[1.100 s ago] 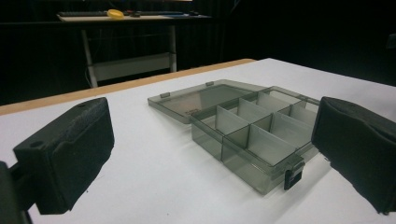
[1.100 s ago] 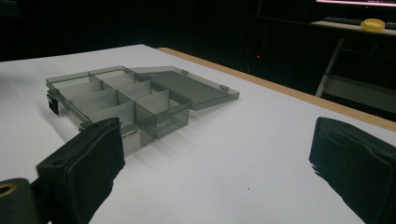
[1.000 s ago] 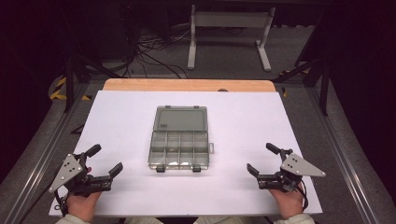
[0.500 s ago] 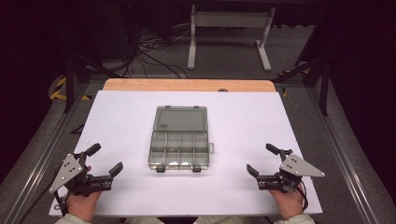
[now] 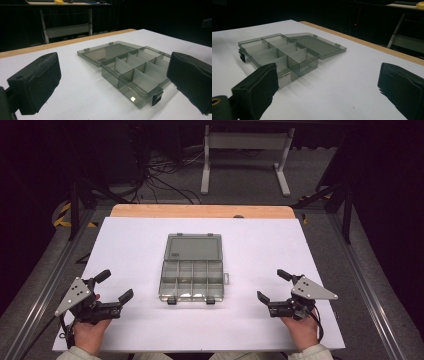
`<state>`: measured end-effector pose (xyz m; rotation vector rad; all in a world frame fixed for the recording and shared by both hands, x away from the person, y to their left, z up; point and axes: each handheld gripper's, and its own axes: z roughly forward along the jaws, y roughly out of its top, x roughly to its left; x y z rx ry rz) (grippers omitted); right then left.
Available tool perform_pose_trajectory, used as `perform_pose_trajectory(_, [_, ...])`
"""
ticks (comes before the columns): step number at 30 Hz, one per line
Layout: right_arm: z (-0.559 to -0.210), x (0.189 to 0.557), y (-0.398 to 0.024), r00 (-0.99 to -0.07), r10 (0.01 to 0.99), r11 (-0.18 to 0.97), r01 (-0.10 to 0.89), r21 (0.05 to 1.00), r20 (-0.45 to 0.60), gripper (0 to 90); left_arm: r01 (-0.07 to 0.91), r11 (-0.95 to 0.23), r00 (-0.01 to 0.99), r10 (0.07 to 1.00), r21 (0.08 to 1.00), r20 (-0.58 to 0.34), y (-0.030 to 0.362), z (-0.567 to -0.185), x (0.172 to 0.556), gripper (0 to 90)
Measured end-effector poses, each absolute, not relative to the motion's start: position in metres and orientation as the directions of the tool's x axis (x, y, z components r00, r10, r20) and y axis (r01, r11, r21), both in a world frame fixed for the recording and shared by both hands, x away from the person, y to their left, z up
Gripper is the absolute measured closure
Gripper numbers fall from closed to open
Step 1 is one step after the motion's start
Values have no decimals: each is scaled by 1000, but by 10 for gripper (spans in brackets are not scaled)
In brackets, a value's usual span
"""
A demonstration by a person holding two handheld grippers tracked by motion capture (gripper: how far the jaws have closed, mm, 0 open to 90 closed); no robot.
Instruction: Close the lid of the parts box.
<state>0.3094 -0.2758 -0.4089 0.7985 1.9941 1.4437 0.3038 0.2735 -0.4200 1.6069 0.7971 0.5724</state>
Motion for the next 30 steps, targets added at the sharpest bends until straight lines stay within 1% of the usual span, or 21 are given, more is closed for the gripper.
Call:
perform_pose_trajectory(6, [-404,322,-259,-694,717,257,173,951,-68,37,182,-73,652,756,981,-65,273,-413,315,8])
perform_pose_trajectory(13, [-391,337,-245,-707,702,282,166,945,-86,49,196,-55,667,739,979,-92,272,-404,333,8])
perform_pose_trajectory(21, [-378,353,-233,-716,692,312,182,933,-92,63,202,-96,688,723,975,-71,265,-390,354,13])
perform_pose_trajectory(30, [-371,379,-219,-725,683,325,199,925,-84,79,240,-118,703,705,964,-88,255,-384,385,16])
